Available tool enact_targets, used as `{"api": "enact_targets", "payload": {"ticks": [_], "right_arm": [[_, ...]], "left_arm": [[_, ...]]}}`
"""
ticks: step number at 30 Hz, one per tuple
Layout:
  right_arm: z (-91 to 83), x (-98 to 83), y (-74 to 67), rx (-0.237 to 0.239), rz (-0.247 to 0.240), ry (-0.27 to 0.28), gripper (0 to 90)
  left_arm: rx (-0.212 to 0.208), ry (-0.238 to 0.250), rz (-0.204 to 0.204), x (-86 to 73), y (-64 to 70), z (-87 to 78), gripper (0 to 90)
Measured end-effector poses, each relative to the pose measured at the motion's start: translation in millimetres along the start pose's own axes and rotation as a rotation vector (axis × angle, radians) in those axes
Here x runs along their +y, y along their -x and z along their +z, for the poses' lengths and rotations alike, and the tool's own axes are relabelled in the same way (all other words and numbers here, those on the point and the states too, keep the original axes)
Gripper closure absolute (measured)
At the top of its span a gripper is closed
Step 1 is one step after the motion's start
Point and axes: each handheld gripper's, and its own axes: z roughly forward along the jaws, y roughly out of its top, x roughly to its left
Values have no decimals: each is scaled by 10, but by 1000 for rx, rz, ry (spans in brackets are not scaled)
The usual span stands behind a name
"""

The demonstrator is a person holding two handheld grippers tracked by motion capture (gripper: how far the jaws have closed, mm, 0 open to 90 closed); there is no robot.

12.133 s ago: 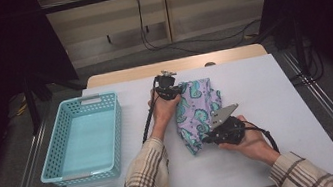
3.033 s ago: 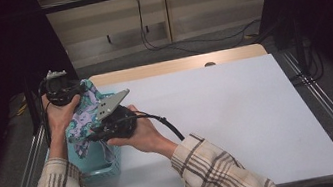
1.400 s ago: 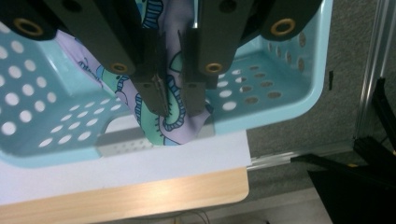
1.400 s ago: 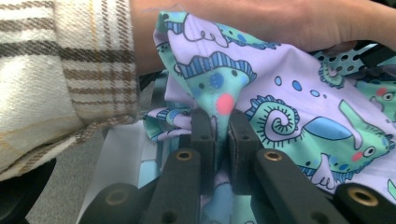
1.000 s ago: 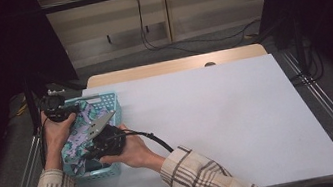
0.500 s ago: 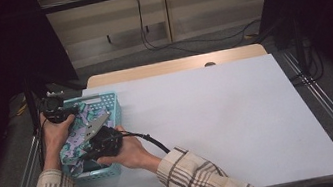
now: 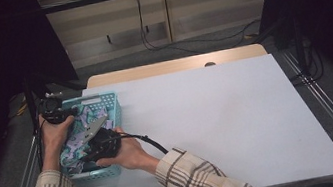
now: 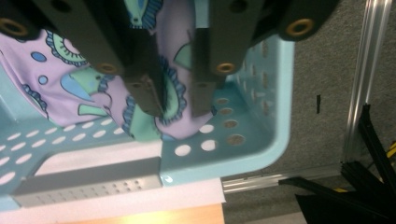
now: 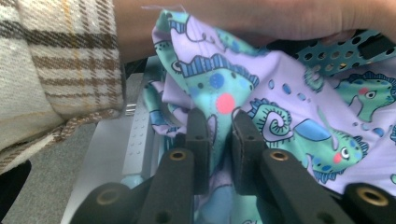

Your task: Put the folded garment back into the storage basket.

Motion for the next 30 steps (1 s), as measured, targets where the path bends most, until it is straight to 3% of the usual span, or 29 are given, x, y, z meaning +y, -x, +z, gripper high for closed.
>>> {"api": "enact_targets", "payload": {"ticks": [5,13,16,18,20,21,28,29,30], "right_arm": [[1,-6,6,-14,-1,-11,644],[-99,-6,50,-39,29,-15,391],[-149,-10,63,-41,37,5,343],[-201,-23,71,-50,38,15,329],[-239,-48,89,-59,51,21,296],[-259,-62,103,-62,55,29,289],[-441,-93,145,-141,79,51,160],[-473,-99,151,-158,78,58,143],[-492,-103,156,-171,81,60,127]], "left_arm": [[8,29,-31,15,-4,-69,502],[16,93,30,51,91,-166,216],[-1,97,27,43,91,-173,128],[-20,141,14,10,96,-191,117],[-38,159,28,-17,94,-216,111],[-63,174,26,-31,98,-223,85],[-81,229,62,-65,153,-363,35],[-60,227,89,-69,154,-384,34],[-45,260,92,-81,175,-406,34]]}}
